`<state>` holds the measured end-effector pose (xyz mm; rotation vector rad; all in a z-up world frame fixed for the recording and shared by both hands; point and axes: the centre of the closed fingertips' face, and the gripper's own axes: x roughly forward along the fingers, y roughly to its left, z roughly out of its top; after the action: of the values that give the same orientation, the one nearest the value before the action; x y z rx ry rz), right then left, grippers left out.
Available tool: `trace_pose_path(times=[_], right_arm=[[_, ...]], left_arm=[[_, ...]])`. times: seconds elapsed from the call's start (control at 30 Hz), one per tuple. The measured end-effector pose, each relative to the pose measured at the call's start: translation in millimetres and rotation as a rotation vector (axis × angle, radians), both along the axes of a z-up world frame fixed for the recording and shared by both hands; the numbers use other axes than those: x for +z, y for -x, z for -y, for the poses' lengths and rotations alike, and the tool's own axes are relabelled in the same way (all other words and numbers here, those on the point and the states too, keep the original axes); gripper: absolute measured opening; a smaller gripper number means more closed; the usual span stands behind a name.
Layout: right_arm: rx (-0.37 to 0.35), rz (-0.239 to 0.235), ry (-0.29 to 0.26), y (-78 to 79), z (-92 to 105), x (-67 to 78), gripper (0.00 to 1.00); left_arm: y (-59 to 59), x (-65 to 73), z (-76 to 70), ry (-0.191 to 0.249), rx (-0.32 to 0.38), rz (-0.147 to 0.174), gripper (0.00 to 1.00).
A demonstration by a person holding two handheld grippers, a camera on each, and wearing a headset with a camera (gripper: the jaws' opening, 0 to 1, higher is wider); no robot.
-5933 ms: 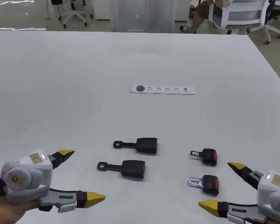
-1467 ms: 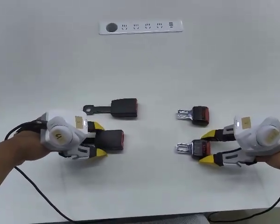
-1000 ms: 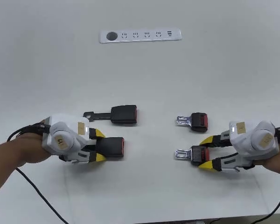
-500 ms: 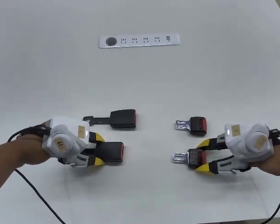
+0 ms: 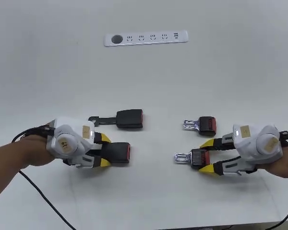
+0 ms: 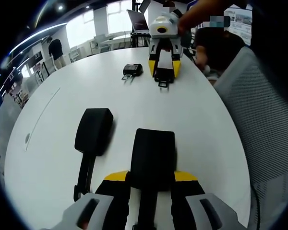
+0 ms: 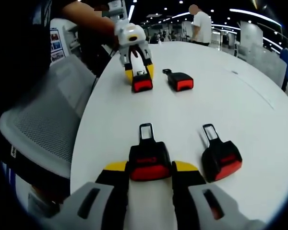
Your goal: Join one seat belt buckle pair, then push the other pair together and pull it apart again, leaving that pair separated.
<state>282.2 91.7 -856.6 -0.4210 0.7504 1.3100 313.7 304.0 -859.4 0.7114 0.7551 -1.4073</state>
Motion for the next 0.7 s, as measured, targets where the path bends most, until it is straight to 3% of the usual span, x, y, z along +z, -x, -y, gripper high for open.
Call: trace_pose_path(times=[0.7], right_arm=[[-0.003,0.005,-0.107,-0.9,-42.4,4.2,0.36]], left_arm=[[0.7,0.7,-0.8,-0.033,-0.007,-0.006,0.34]])
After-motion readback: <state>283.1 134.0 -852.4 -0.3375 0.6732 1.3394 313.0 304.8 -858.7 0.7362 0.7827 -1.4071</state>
